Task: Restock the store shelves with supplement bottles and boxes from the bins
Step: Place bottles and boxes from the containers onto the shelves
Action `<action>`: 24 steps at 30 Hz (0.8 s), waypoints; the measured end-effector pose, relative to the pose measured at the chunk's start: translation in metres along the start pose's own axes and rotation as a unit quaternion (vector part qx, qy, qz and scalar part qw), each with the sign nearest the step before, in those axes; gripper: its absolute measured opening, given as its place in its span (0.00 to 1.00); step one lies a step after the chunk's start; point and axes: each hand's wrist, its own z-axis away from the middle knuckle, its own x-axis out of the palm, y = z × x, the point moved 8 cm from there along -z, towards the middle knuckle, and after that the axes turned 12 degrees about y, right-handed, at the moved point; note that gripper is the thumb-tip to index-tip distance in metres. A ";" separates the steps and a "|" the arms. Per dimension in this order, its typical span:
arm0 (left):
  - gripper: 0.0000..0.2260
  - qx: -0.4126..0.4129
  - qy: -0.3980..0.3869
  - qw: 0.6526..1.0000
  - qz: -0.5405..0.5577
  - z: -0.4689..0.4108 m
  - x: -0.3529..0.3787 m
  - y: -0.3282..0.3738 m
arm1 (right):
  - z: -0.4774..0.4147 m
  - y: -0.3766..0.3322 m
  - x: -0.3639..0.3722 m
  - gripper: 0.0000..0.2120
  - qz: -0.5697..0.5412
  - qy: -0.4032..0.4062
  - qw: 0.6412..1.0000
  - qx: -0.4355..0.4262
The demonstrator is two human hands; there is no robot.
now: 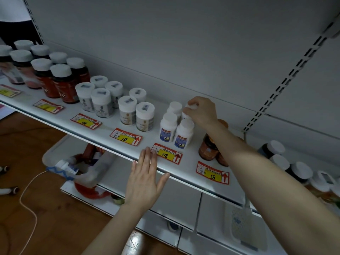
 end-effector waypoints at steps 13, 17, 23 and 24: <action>0.32 0.004 0.019 1.000 -0.004 0.001 0.000 0.001 | 0.006 0.012 0.010 0.15 0.024 -0.014 0.999 0.021; 0.33 0.002 0.003 1.000 0.007 0.000 -0.001 0.001 | 0.009 0.008 0.009 0.16 0.036 -0.023 0.999 0.017; 0.29 0.021 0.024 0.999 0.031 -0.004 -0.035 0.000 | 0.019 -0.024 -0.003 0.18 0.010 0.023 0.998 -0.053; 0.29 0.022 0.033 0.999 0.034 -0.005 -0.043 -0.004 | 0.024 -0.036 -0.002 0.18 -0.010 0.028 0.997 -0.068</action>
